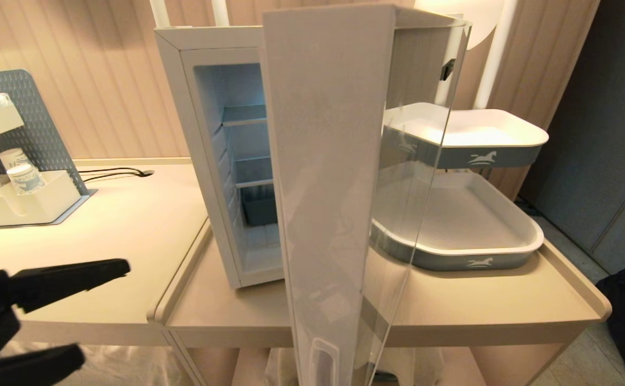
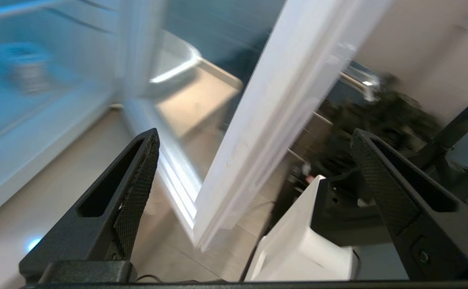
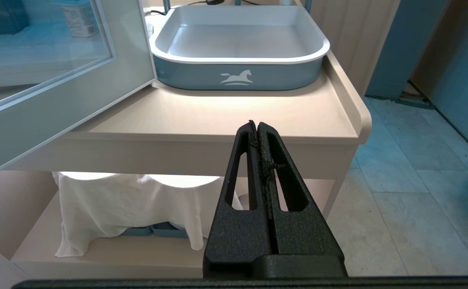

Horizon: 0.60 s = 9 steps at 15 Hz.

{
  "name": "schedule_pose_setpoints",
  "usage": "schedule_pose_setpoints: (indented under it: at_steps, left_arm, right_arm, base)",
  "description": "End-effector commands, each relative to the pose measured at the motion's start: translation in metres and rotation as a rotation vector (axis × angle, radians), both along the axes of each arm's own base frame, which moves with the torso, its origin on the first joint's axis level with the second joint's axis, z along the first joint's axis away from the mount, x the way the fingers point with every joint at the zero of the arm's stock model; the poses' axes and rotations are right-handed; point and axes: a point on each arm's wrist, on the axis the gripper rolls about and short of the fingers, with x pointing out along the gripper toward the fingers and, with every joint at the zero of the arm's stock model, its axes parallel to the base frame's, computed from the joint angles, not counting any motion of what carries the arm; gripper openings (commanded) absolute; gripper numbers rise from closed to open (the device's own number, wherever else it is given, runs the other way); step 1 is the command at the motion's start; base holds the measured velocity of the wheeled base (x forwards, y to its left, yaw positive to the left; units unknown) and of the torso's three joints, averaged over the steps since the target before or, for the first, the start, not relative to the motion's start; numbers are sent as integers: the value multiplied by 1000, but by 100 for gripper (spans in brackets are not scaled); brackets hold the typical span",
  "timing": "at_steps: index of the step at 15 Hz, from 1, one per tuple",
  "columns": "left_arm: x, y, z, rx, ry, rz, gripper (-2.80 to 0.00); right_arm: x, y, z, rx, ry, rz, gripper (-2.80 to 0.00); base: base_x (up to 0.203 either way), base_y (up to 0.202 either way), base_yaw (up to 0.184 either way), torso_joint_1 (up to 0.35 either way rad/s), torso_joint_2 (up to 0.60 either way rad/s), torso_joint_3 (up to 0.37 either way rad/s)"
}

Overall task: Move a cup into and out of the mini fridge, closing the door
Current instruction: Open the freezer door

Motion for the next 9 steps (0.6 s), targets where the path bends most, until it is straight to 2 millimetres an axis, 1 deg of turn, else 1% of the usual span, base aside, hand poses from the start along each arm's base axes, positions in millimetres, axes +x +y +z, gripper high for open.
schedule_pose_setpoints:
  at_steps: [1, 3, 5, 7, 9]
  left_arm:
    - [60, -13, -16, 16, 112, -106, 0]
    - [93, -30, -23, 19, 130, -210, 0]
    - [107, -59, -24, 24, 123, -344, 0]
    - [110, -84, -25, 31, 124, -444, 0]
    - [97, -104, -22, 34, 110, -547, 0]
  right_arm:
    - [0, 0, 0, -1, -5, 2, -280]
    - [0, 0, 0, -1, -4, 2, -280]
    - [0, 0, 0, -1, -4, 2, -280]
    - [0, 0, 0, -1, -2, 2, -280]
    - [0, 0, 0, -1, 1, 2, -280]
  base:
    - [0, 0, 0, 0, 0, 0]
    - [0, 0, 0, 0, 0, 0]
    - [0, 0, 0, 0, 0, 0]
    - [0, 0, 0, 0, 0, 0]
    - [0, 0, 0, 0, 0, 0]
